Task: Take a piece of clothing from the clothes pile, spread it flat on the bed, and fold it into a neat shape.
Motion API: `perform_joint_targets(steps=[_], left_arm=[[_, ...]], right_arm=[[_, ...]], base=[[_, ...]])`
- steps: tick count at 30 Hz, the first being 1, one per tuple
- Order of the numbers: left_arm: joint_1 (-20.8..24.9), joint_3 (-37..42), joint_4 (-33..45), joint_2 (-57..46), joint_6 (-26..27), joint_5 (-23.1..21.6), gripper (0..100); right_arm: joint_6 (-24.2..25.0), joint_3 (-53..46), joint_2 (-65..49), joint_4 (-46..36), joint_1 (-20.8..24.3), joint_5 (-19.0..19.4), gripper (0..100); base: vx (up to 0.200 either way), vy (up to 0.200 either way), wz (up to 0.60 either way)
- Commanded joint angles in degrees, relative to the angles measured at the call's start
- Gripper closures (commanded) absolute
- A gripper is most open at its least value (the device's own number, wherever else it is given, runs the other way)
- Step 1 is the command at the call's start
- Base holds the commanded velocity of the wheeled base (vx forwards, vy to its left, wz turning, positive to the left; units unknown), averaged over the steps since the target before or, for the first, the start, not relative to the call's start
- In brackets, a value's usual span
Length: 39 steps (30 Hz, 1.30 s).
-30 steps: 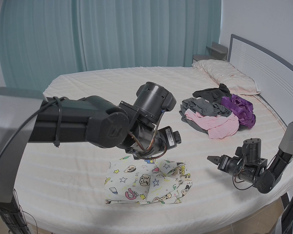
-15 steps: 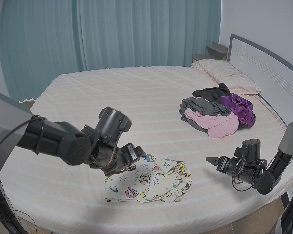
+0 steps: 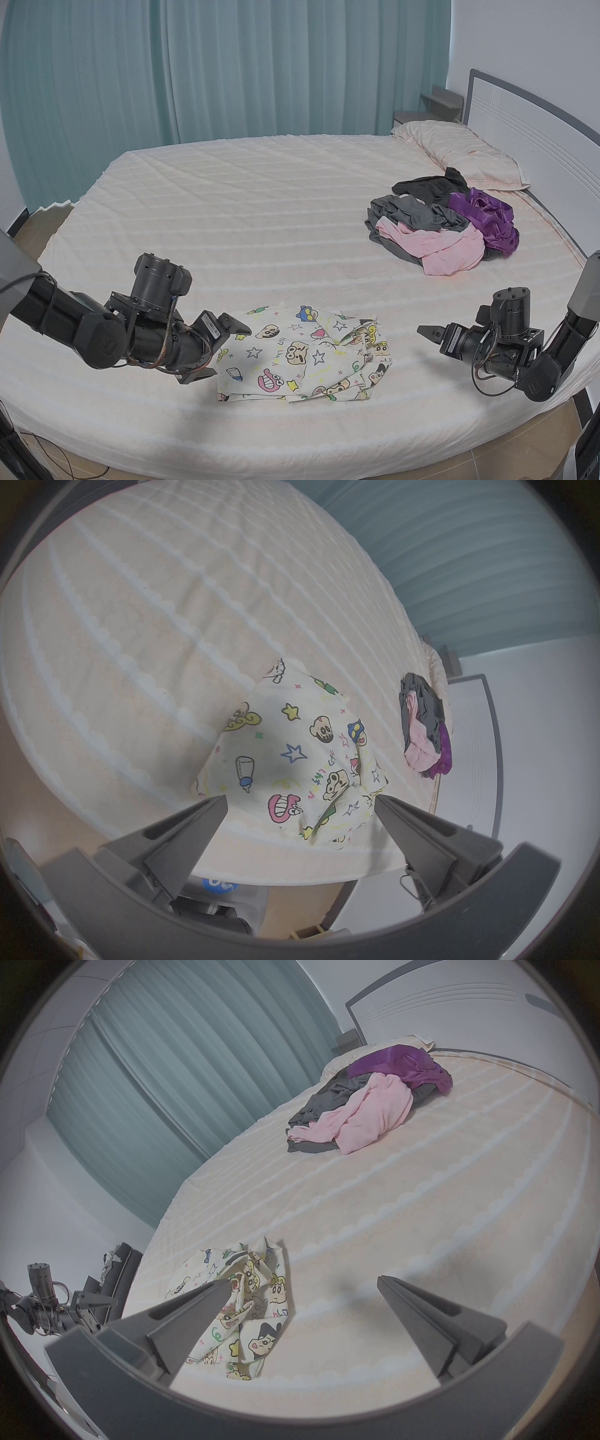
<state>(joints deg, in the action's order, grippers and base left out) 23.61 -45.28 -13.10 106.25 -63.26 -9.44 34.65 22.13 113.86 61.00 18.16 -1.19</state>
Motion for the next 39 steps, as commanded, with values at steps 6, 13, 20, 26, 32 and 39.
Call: perform_joint_targets(steps=[6, 13, 20, 26, 32, 39], left_arm=[[-6.91, 1.77, -0.69, -2.01, -0.64, -5.68, 0], [-7.18, 1.68, -0.78, -1.58, -0.64, -6.21, 0], [-7.18, 1.95, -1.13, -1.22, -0.64, -6.12, 0], [-6.91, 3.26, -3.07, -0.78, -0.64, -6.12, 0], [-6.83, 4.06, -3.59, -0.87, -0.64, -6.12, 0], [-6.83, 4.32, -3.59, -0.78, -0.55, -6.03, 0]], right_arm=[[0.07, -0.07, 0.31, 0.17, 0.38, 0.14, 0], [1.65, 0.46, -0.13, 0.35, 0.64, 0.14, 0], [7.19, 2.48, -0.04, 0.7, 2.84, 0.23, 0], [14.75, 8.64, 1.72, -0.45, 7.24, -0.04, 0], [15.01, 16.72, 7.17, -6.16, 10.66, -0.3, 0], [15.01, 21.73, 12.35, -10.64, 12.42, -0.48, 0]], base=[[0.0, 0.133, 0.0], [0.0, 0.2, 0.0], [0.0, 0.029, 0.0], [0.0, 0.0, 0.0], [0.0, 0.0, 0.0], [0.0, 0.0, 0.0]])
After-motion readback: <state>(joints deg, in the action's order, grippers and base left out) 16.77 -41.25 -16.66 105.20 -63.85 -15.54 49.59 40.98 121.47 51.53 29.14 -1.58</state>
